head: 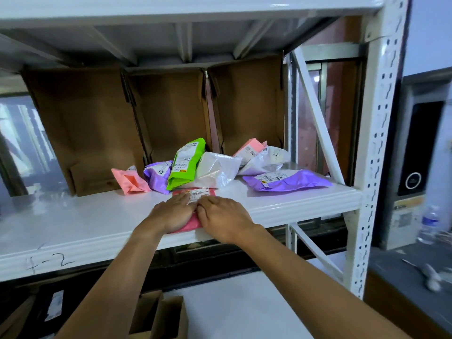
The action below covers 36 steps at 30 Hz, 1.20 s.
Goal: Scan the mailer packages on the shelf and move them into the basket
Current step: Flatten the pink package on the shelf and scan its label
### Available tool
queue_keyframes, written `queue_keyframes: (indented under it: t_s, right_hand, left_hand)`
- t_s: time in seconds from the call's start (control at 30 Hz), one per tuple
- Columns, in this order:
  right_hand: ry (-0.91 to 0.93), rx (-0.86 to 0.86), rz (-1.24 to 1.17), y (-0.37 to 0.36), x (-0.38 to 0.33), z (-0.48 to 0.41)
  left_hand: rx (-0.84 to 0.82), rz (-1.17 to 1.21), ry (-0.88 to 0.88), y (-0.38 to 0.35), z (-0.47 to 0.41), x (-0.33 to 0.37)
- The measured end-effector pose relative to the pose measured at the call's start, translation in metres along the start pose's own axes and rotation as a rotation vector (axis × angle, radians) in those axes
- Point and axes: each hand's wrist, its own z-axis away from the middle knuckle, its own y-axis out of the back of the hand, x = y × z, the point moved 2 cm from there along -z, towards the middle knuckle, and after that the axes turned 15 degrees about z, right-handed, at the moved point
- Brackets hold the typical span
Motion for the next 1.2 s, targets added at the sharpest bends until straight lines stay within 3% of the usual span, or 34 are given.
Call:
queue_keyframes:
  t_s: [0.1, 0.27, 0.4, 0.43, 0.5, 0.63, 0.93, 1.03, 1.2]
  right_hand:
    - [0.029, 0.062, -0.02, -0.001, 0.003, 0.013]
    - [0.054, -0.028, -0.064, 0.007, 0.011, 0.025]
    - [0.098, -0.231, -0.128, 0.029, 0.026, 0.028]
    - [0.106, -0.278, -0.108, 0.034, 0.031, 0.028]
    - [0.133, -0.297, -0.029, 0.042, 0.037, 0.031]
    - [0.188, -0.26, 0.007, 0.047, 0.041, 0.049]
    - [0.18, -0.015, 0.088, 0.051, 0.058, 0.07]
    - [0.147, 0.013, 0.124, 0.059, 0.076, 0.081]
    - [0.073, -0.014, 0.1, 0.064, 0.103, 0.1]
  left_hand:
    - [0.003, 0.004, 0.02, 0.0, -0.001, -0.003]
    - [0.046, 0.065, 0.028, 0.002, 0.009, 0.003]
    - [0.422, 0.028, -0.162, 0.009, 0.037, 0.021]
    - [0.454, -0.002, -0.188, 0.009, 0.044, 0.029]
    - [0.371, -0.075, -0.184, 0.003, 0.05, 0.041]
    - [0.332, 0.081, -0.145, -0.001, 0.058, 0.05]
    - [0.249, 0.177, -0.188, -0.001, 0.058, 0.093]
    - [0.31, 0.19, -0.294, -0.001, 0.051, 0.127]
    - [0.257, 0.016, -0.404, -0.017, 0.029, 0.177]
